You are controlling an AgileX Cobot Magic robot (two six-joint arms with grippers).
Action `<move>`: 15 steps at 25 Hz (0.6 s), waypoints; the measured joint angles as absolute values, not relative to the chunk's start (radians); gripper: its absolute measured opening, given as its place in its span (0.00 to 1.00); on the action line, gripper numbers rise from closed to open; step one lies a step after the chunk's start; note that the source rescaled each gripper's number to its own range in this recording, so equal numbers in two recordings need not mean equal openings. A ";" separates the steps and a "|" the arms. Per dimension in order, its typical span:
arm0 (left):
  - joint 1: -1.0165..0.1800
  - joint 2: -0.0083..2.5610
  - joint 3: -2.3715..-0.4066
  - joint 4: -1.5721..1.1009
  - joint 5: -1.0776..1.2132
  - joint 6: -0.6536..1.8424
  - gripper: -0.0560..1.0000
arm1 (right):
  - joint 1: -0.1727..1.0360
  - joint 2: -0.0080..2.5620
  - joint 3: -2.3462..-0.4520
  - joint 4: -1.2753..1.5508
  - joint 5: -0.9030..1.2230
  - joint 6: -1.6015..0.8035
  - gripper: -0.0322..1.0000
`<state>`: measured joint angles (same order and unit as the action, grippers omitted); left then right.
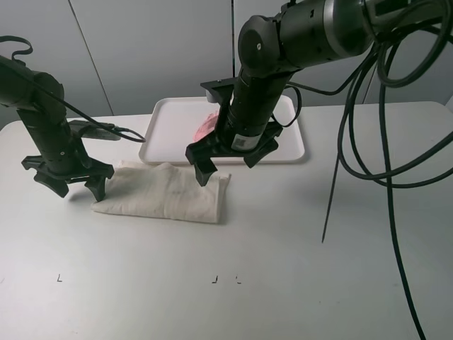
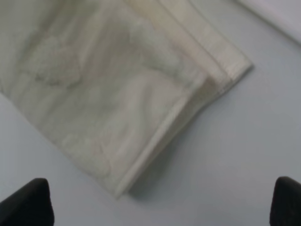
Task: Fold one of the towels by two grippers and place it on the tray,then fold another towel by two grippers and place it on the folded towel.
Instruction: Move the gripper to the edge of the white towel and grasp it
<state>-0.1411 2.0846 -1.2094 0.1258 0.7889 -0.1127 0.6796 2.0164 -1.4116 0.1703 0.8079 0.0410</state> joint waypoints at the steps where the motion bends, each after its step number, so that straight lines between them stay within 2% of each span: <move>1: -0.141 2.085 -1.209 0.124 0.789 -0.113 0.94 | 0.680 2.016 -1.424 0.168 0.810 0.039 1.00; 15: -0.141 2.087 -1.209 0.124 0.799 -0.127 0.93 | 0.680 2.126 -1.524 0.186 0.871 0.039 1.00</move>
<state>-0.1411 2.0871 -1.2094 0.1241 0.7990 -0.1265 0.6796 2.1263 -1.5244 0.1856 0.8708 0.0392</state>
